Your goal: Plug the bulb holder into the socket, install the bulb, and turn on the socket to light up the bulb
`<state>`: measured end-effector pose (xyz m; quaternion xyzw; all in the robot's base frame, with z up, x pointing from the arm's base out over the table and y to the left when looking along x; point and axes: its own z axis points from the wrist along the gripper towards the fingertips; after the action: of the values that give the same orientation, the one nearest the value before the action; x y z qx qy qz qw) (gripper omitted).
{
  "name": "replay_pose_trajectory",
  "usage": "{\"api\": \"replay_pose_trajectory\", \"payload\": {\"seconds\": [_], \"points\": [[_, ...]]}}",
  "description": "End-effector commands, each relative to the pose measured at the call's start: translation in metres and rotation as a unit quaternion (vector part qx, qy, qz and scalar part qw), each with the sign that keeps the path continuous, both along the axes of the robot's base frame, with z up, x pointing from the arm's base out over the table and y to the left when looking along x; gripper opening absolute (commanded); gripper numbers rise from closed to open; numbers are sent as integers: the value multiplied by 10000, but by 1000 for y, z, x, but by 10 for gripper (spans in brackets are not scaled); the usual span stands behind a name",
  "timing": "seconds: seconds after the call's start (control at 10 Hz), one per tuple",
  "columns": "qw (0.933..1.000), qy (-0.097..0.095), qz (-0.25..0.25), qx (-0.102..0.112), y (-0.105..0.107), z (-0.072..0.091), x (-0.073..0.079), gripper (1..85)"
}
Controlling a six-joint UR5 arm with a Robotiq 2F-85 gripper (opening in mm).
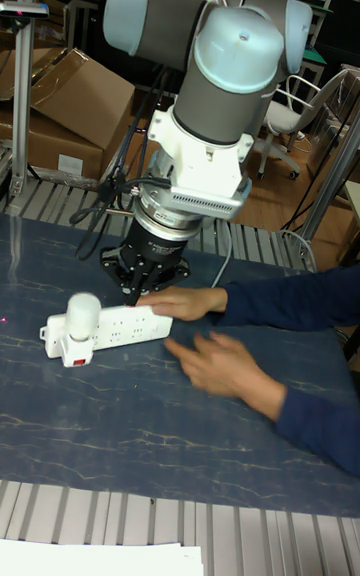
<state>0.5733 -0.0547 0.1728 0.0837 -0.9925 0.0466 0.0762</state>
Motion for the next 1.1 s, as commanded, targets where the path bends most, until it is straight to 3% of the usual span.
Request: {"api": "replay_pose_trajectory", "payload": {"seconds": [0.0,0.3,0.5,0.6,0.8,1.0], "points": [[9993,158,-305,123,11,1,-7,27],[9976,273,-607,181,35,8,-4,10],[9962,265,-760,337,51,-3,4,10],[9955,117,-864,383,61,-9,16,10],[9977,-29,-645,213,60,-19,41,10],[9990,-298,-264,220,46,-52,69,10]]}}
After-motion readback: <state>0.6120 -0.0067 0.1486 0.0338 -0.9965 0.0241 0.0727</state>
